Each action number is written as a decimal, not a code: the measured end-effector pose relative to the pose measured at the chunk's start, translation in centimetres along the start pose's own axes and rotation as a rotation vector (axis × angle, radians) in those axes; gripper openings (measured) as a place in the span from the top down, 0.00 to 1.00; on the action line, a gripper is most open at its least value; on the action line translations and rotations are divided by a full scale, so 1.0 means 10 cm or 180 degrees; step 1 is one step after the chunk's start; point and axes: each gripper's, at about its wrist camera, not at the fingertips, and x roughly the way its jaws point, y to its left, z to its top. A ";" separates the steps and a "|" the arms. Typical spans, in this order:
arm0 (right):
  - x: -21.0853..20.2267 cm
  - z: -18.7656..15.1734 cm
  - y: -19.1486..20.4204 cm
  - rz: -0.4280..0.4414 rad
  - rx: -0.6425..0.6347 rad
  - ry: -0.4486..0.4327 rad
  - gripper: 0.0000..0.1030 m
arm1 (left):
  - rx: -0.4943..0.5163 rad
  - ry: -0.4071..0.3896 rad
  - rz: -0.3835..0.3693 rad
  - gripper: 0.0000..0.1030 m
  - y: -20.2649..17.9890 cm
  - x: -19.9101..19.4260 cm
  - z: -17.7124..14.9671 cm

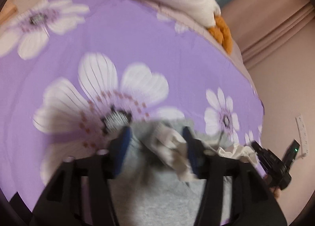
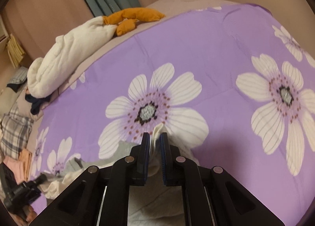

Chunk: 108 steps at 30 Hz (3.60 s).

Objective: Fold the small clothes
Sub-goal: 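Lower the folded hem onto the collar with both grippers, then open both grippers and withdraw them from the folded sweatshirt, then grasp the side edge of the grey bundle with both grippers and fold it over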

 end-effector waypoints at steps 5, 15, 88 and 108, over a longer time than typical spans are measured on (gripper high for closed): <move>-0.14 0.10 -0.07 -0.0189 -0.0108 -0.0147 0.56 | 0.0066 -0.0143 0.0015 0.33 0.10 -0.18 0.12; 0.02 -0.01 -0.24 -0.0191 -0.0242 0.0263 0.45 | 0.0197 0.0048 0.0197 0.30 0.26 -0.03 0.04; -1.04 -0.46 0.37 -0.0286 -0.0643 -0.0343 0.03 | 0.0670 -0.0147 0.0619 0.02 -0.29 -0.93 -0.95; -0.89 -1.40 -0.28 -0.0020 0.0216 0.0127 0.03 | 0.0309 0.0294 0.0504 0.03 0.07 -0.52 -1.54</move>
